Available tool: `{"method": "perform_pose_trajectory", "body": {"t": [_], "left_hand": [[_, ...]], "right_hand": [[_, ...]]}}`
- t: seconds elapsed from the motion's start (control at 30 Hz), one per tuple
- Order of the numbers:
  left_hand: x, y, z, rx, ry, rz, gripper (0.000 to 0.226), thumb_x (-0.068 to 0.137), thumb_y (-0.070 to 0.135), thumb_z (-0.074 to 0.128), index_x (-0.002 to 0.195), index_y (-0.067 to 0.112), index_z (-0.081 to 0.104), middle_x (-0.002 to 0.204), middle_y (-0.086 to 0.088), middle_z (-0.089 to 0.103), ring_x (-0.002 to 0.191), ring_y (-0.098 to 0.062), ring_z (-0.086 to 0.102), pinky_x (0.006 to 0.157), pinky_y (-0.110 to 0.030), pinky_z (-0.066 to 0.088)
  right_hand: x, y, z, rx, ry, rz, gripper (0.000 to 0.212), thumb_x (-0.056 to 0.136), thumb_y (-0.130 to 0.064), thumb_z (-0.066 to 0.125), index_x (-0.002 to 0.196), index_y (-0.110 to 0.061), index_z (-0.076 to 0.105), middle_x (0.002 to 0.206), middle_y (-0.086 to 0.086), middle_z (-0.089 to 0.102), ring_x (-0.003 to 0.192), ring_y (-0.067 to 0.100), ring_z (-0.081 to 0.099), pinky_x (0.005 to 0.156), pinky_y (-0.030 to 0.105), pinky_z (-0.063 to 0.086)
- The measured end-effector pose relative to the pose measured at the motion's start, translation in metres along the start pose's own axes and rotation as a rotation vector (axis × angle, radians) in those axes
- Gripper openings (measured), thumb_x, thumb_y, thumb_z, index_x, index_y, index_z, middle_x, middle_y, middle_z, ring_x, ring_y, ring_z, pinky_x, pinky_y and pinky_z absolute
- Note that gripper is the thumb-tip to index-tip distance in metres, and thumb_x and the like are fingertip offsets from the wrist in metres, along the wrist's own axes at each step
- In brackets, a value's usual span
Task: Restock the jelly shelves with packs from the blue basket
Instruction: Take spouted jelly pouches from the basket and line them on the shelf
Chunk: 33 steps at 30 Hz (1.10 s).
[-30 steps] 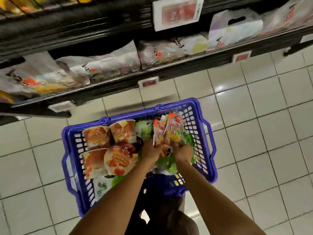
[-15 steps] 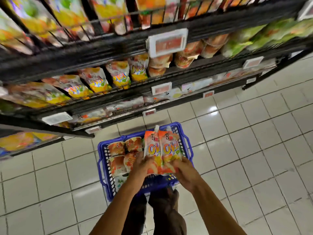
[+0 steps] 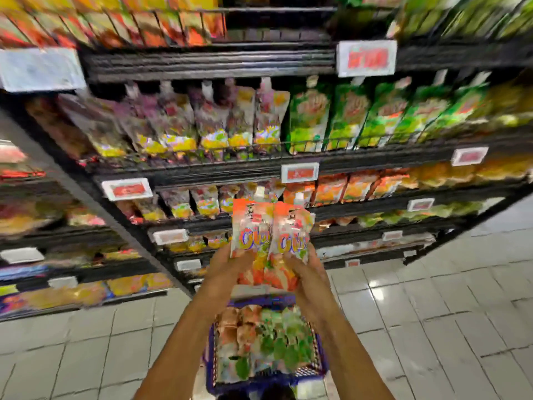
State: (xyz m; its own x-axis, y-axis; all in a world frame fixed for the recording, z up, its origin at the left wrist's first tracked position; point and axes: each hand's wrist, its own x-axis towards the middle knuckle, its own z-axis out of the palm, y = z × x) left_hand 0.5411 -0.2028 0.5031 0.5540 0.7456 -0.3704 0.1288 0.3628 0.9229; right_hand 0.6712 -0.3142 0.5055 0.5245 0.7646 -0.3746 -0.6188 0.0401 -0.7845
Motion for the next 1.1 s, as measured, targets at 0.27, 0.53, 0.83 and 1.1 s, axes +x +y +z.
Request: {"method": "perform_pose_trajectory", "body": {"t": [0.27, 0.53, 0.83, 1.1], "left_hand": [[-0.031, 0.123, -0.007, -0.138, -0.019, 0.258, 0.044, 0.061, 0.043, 0.085, 0.101, 0.029, 0.076, 0.106, -0.007, 0.076, 0.094, -0.024, 0.074, 0.069, -0.034, 0.06], [-0.042, 0.193, -0.008, -0.077, 0.022, 0.467, 0.038, 0.062, 0.047, 0.082, 0.098, 0.036, 0.075, 0.1, 0.003, 0.077, 0.092, -0.015, 0.074, 0.071, -0.025, 0.059], [-0.045, 0.217, 0.0, -0.098, 0.042, 0.508, 0.027, 0.07, 0.046, 0.074, 0.095, 0.037, 0.075, 0.098, 0.001, 0.078, 0.088, -0.018, 0.075, 0.066, -0.025, 0.059], [-0.04, 0.223, 0.005, -0.11, 0.057, 0.507, 0.043, 0.078, 0.051, 0.067, 0.114, 0.028, 0.067, 0.106, 0.004, 0.076, 0.096, -0.017, 0.073, 0.076, -0.03, 0.061]], "right_hand": [[-0.02, -0.102, 0.078, -0.085, -0.21, -0.193, 0.058, 0.077, -0.022, 0.075, 0.13, -0.012, 0.056, 0.121, 0.013, 0.069, 0.11, 0.031, 0.067, 0.082, 0.04, 0.059], [-0.013, -0.153, 0.121, -0.147, -0.275, -0.287, 0.045, 0.082, -0.038, 0.068, 0.118, -0.011, 0.068, 0.115, 0.015, 0.072, 0.101, 0.032, 0.071, 0.074, 0.041, 0.061], [-0.004, -0.172, 0.121, -0.221, -0.296, -0.326, 0.057, 0.081, -0.046, 0.07, 0.125, -0.011, 0.062, 0.115, 0.017, 0.071, 0.103, 0.036, 0.07, 0.085, 0.05, 0.058], [-0.004, -0.181, 0.112, -0.198, -0.308, -0.35, 0.049, 0.081, -0.041, 0.07, 0.124, -0.018, 0.064, 0.114, 0.012, 0.072, 0.1, 0.031, 0.072, 0.071, 0.039, 0.061]]}}
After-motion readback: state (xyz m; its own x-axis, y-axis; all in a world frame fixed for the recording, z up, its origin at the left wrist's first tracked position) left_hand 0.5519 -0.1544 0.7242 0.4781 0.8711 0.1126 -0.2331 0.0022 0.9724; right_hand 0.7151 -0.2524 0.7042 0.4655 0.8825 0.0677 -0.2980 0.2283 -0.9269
